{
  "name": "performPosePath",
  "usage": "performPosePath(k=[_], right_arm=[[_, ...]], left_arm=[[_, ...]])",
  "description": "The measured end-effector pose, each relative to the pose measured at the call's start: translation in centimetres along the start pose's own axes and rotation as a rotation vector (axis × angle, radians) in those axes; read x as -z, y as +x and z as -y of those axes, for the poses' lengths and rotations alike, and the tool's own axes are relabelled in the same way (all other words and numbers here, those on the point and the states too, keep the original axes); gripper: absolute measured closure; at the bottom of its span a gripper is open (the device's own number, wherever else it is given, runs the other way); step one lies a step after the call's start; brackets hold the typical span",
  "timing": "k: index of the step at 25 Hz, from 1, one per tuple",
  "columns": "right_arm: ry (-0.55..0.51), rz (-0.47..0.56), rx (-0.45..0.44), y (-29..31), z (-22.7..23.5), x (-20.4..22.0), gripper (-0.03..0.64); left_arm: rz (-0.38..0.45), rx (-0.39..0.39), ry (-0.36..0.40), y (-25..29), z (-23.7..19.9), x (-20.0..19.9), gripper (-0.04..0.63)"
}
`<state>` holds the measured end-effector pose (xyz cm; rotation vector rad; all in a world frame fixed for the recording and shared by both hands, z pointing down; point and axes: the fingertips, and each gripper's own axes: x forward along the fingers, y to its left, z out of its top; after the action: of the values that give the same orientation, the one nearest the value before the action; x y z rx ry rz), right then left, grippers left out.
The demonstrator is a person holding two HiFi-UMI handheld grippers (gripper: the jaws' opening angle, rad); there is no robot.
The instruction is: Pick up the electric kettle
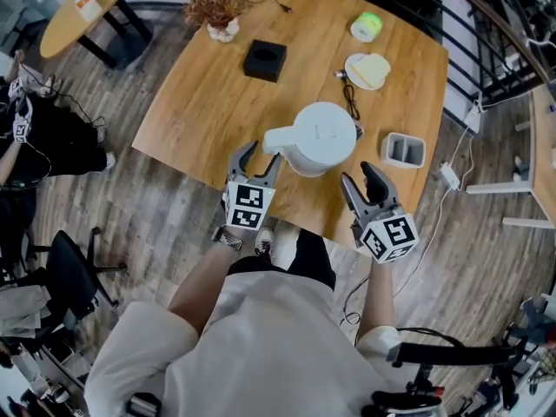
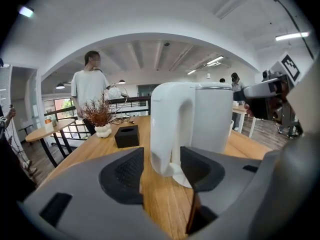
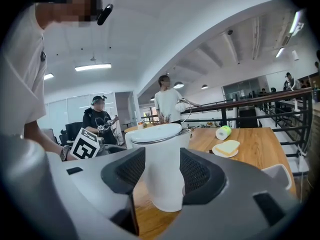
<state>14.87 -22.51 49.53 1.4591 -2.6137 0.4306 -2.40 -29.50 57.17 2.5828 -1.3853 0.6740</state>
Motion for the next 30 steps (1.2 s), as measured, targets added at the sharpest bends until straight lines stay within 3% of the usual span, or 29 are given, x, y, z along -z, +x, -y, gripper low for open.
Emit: performPosePath(k=[10, 19, 26, 30], right_arm=[[-0.001, -0.030, -0.050, 1.1, 1.0, 1.2, 0.417], [-0.034, -0.050, -0.129, 2.4, 1.0, 1.7, 0.360], [-0.039, -0.049, -0.207, 3.1, 1.2, 1.7, 0.334], [-0.055, -0.048, -0.278, 3.5, 0.6, 1.7, 0.330]], left_arm=[[-0.035, -0.042, -0.057, 2.8, -0.5, 1.5, 0.370], [-0.036, -0.053, -0.080, 4.5, -1.1, 1.6, 0.371], [-0.028, -0.040, -0.047, 5.6, -0.7, 1.0, 0.463], [-0.025, -0.034, -0.047, 6.3, -1.2, 0.7, 0.468]])
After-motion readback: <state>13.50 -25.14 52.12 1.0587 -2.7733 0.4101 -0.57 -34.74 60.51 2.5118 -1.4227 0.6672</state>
